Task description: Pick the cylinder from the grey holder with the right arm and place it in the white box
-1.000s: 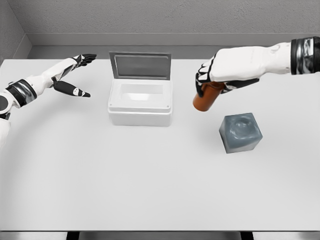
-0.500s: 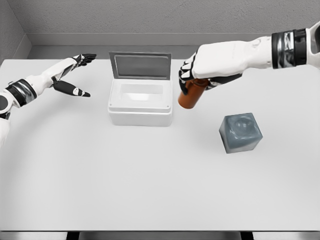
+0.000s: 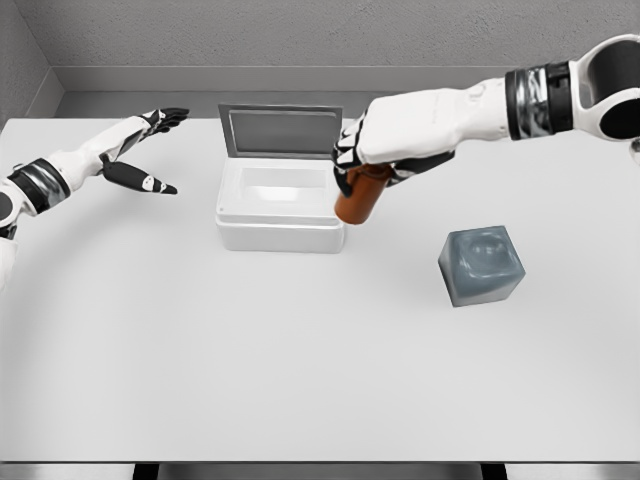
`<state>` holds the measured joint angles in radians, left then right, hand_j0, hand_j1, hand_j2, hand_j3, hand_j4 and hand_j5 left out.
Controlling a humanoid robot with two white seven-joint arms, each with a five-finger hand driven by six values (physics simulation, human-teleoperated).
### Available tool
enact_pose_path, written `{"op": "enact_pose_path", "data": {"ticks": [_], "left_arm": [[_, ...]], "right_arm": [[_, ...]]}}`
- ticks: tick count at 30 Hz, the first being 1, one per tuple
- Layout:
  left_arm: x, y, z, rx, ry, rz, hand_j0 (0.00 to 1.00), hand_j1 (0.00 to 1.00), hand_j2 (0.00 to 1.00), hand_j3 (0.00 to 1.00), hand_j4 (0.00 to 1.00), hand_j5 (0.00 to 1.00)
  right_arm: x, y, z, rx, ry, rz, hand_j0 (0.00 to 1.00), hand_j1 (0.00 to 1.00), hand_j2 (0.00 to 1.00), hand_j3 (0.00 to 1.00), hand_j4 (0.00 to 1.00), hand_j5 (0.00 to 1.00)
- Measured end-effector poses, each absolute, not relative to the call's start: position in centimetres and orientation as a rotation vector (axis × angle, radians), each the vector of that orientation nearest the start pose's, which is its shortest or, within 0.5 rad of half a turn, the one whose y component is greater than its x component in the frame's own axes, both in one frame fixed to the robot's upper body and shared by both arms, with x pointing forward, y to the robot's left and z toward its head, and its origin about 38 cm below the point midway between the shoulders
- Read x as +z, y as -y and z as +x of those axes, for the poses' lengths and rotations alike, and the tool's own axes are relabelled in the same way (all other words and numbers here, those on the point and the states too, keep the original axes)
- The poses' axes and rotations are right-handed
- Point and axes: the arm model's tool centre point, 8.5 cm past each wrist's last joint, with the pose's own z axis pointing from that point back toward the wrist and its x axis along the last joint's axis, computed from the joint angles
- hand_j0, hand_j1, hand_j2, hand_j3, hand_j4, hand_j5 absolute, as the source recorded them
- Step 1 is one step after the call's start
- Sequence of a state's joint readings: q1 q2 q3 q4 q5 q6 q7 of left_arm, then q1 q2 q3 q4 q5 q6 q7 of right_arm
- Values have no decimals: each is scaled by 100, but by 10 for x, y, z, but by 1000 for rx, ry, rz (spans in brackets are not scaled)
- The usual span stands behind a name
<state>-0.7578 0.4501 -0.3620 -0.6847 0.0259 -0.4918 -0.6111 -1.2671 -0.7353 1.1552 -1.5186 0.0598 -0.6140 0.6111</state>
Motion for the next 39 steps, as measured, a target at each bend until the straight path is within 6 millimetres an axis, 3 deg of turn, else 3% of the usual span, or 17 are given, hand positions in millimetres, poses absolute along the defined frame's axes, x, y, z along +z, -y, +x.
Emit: {"op": "enact_pose_path", "data": {"ticks": [39], "left_arm": [[148,-355,521,-1056,1502,47,100,100,100,100,100,100]], "right_arm": [[333,153,456,-2818,-1814,168,38,38,38,38,38,38]]}}
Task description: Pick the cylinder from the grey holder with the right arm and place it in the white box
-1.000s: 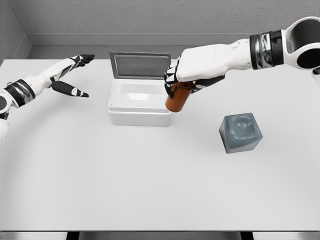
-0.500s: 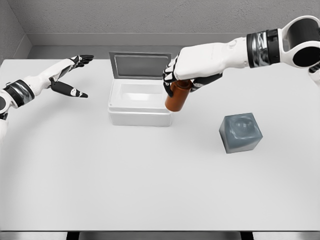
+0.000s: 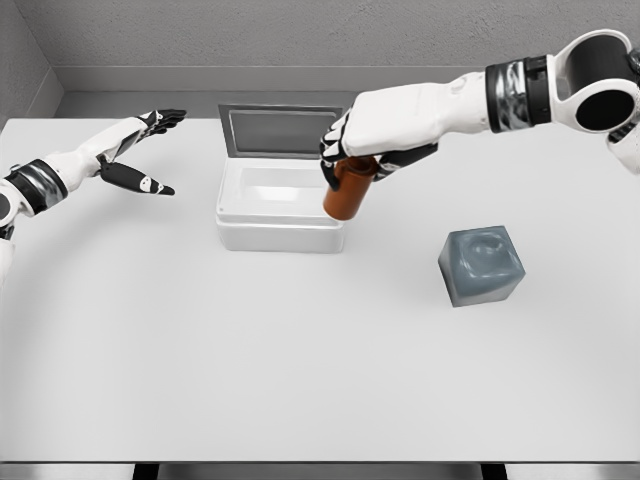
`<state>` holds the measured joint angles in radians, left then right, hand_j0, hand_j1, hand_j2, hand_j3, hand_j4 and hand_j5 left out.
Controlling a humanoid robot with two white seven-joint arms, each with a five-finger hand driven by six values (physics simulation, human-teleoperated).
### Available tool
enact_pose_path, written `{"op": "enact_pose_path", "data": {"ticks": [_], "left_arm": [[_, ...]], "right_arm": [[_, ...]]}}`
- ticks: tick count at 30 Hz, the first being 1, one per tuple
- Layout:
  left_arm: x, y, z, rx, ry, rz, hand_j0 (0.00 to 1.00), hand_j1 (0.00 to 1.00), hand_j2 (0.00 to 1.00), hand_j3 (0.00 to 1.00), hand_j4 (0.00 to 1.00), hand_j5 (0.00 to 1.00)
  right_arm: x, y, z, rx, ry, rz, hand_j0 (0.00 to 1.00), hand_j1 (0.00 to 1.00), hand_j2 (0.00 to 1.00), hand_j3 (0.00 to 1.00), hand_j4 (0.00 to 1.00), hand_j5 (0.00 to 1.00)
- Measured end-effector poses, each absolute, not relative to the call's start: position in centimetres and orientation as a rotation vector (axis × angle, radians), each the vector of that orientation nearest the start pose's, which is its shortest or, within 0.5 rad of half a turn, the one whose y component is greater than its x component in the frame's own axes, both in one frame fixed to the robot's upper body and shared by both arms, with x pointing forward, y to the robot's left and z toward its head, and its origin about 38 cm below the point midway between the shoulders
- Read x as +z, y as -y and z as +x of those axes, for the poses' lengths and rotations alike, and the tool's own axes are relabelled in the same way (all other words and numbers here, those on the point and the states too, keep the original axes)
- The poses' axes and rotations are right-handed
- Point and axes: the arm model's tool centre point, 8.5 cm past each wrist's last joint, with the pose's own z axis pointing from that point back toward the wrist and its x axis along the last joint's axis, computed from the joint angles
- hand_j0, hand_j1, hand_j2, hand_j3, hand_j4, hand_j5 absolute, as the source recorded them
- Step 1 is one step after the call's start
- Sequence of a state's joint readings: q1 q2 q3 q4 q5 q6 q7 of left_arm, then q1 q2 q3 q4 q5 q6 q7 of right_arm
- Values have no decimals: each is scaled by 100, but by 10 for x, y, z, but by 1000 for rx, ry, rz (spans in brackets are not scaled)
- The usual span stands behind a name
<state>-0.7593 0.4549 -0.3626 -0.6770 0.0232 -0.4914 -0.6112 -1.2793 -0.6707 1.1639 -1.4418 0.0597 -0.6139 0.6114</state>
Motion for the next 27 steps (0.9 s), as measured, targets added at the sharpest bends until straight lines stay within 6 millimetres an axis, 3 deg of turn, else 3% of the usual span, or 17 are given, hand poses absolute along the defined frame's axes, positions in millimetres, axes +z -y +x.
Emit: {"op": "enact_pose_path", "data": {"ticks": [8,27], "left_arm": [[148,-355,521,-1056,1502,47,100,100,100,100,100,100],[148,-355,521,-1056,1503,47,100,100,100,100,100,100]], "right_arm": [[328,152,475,-2858,-1837,201,38,38,38,38,38,38],[312,141,495,-2923,-1812,216,38,38,38,38,38,38]]}}
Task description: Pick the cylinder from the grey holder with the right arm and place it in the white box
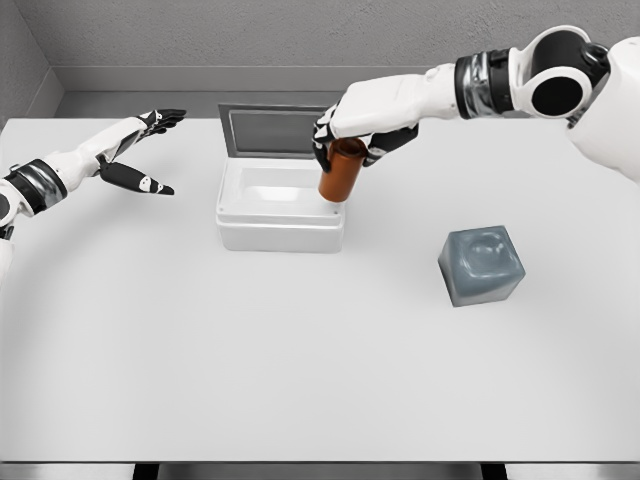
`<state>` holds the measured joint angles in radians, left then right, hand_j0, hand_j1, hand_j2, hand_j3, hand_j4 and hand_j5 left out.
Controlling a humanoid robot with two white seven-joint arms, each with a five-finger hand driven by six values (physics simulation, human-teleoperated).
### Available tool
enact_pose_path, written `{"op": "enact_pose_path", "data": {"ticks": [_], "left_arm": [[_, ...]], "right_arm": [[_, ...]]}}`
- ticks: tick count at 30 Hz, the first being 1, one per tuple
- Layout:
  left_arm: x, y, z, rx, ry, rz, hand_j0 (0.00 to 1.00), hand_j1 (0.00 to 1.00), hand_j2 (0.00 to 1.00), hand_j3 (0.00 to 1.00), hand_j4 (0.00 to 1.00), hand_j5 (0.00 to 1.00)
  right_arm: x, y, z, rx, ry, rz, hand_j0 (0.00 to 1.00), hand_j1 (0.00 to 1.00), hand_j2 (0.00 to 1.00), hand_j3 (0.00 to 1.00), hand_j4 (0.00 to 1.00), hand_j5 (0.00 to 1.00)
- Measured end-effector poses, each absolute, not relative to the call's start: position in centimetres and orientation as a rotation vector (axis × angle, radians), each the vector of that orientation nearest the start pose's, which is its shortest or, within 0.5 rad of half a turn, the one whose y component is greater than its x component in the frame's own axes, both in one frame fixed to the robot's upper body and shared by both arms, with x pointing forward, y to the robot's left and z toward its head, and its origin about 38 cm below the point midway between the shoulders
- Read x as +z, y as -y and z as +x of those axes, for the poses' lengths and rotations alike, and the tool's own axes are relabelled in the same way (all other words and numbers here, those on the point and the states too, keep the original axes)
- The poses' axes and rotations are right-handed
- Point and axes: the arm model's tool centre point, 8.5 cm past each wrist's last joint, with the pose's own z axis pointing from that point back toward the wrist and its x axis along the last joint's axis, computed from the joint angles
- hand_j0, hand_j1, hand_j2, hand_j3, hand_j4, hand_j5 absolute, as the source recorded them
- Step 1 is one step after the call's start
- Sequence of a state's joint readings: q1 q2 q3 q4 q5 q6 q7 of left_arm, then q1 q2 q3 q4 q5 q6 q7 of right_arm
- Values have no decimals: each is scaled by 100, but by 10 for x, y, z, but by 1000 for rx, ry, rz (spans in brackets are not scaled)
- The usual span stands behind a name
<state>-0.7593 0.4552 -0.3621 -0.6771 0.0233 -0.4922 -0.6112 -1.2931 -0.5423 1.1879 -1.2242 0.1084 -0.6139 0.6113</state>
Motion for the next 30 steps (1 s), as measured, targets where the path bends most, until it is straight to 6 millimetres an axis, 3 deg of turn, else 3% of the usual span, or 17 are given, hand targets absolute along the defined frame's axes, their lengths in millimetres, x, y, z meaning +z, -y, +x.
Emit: {"op": "enact_pose_path", "data": {"ticks": [18,30], "left_arm": [[148,-356,521,-1056,1503,49,100,100,100,100,100,100],[147,-356,521,-1056,1501,48,100,100,100,100,100,100]], "right_arm": [[318,129,501,-2912,-1820,221,38,38,38,38,38,38],[313,133,504,-2933,-1816,223,38,38,38,38,38,38]]}}
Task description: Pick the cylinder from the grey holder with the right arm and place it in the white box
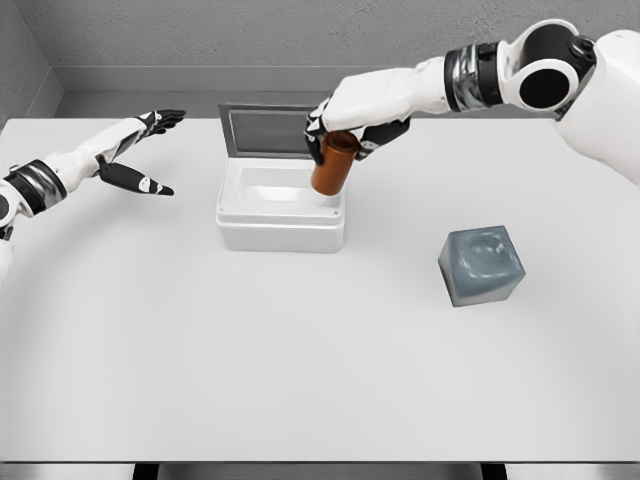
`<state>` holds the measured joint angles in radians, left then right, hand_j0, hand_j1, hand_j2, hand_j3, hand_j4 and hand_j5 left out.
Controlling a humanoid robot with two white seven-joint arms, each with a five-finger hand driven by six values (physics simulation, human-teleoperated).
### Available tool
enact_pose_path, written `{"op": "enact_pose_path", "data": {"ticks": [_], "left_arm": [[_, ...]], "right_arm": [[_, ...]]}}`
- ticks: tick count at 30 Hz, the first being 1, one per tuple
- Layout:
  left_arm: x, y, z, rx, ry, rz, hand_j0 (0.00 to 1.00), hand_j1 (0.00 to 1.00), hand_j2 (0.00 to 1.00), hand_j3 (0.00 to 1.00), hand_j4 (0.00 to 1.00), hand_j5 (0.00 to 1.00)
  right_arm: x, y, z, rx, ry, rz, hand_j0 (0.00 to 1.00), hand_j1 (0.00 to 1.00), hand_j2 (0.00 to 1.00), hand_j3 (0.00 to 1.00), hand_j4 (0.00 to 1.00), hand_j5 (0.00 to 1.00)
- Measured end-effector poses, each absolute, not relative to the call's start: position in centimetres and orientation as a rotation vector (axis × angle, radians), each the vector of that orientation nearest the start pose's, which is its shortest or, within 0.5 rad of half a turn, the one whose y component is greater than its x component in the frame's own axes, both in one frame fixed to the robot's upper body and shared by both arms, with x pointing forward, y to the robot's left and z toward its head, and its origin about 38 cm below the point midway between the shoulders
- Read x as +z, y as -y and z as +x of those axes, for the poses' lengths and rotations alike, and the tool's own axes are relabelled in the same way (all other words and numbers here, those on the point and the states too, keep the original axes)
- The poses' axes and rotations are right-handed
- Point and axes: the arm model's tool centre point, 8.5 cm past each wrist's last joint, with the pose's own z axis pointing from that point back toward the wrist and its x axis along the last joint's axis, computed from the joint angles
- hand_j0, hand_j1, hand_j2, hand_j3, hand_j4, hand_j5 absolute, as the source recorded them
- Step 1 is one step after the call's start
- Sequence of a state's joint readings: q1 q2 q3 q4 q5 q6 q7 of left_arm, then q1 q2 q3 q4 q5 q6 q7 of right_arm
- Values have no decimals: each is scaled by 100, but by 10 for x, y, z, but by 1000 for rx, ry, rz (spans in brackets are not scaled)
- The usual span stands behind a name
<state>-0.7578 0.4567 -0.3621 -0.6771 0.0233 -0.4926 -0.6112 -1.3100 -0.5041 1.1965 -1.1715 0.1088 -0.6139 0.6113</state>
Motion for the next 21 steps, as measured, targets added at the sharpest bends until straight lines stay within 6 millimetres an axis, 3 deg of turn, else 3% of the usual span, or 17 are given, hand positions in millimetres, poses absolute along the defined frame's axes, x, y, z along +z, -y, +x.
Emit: {"op": "enact_pose_path", "data": {"ticks": [16,21], "left_arm": [[147,-357,521,-1056,1501,49,100,100,100,100,100,100],[147,-357,520,-1056,1499,48,100,100,100,100,100,100]], "right_arm": [[300,136,509,-2990,-1764,231,38,38,38,38,38,38],[306,131,509,-2979,-1740,249,38,38,38,38,38,38]]}}
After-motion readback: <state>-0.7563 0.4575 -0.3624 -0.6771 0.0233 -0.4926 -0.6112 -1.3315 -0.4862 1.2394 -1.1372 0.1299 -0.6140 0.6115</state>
